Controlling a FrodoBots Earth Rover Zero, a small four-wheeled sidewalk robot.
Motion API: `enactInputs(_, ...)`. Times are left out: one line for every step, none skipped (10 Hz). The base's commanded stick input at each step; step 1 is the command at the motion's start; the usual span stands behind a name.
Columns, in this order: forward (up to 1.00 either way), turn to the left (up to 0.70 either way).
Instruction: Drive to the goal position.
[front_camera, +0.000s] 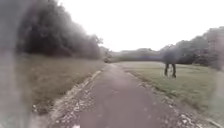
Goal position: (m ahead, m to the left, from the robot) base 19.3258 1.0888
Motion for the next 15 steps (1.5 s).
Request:
enactInputs(1.00, 0.00)
enactInputs(1.00, 0.00)
enactInputs(1.00, 0.00)
enactInputs(1.00, 0.00)
enactInputs(1.00, 0.00)
enactInputs(1.00, 0.00)
enactInputs(1.00, 0.00)
enactInputs(1.00, 0.00)
enactInputs(1.00, 0.00)
enactInputs(1.00, 0.00)
enactInputs(1.00, 0.00)
enactInputs(1.00, 0.00)
enactInputs(1.00, 0.00)
enactInputs(1.00, 0.00)
enactInputs(1.00, 0.00)
